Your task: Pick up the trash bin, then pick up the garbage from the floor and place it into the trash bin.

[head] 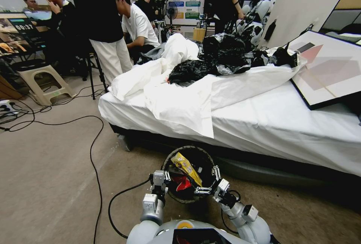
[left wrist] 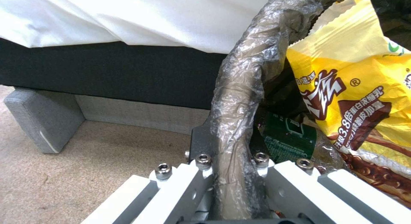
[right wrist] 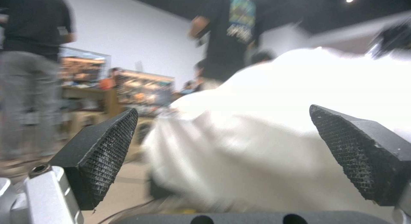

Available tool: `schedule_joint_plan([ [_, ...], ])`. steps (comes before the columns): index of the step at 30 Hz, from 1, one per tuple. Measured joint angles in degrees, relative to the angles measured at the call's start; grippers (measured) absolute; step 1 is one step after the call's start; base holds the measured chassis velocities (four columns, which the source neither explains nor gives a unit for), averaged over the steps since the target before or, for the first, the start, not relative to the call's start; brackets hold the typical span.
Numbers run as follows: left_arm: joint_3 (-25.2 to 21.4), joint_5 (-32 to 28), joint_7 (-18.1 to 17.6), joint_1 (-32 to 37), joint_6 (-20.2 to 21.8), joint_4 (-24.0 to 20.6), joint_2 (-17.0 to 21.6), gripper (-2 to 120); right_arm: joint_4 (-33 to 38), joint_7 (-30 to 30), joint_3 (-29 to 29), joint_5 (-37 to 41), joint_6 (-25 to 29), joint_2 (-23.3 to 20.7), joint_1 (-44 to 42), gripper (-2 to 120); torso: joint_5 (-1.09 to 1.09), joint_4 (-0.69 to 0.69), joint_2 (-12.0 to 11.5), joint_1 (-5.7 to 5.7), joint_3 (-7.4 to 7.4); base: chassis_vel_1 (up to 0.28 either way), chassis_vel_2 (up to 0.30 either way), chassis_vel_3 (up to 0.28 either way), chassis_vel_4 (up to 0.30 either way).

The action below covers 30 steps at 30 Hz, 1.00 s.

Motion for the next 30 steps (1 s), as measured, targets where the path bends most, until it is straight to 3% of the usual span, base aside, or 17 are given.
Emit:
schedule_joint_plan([
  [8, -0.27, -0.09, -0.06, 0.27, 0.01, -0.22, 0.31, 0, 5.2, 12.47, 4.5, -4.89, -1.26, 1.38, 0.32, 100, 0.0, 0.0, 0.0, 0.0, 0.0, 0.0, 0.0, 0.0, 0.0],
  [16, -0.71, -0.36, -0.09, 0.35, 0.04, -0.62, 1.09, 0, 2.53, 18.68, 9.73, -6.89, -2.0, 1.99, 0.27, 100, 0.0, 0.0, 0.0, 0.0, 0.0, 0.0, 0.0, 0.0, 0.0],
  [30, -1.8, -1.53, -0.01, -0.03, 0.91, -2.03, 4.05, 0, -4.33, 21.06, 13.58, -7.09, 1.41, 4.24, -0.56, 100, 0.01, 0.0, 0.0, 0.0, 0.0, 0.0, 0.0, 0.0, 0.0],
])
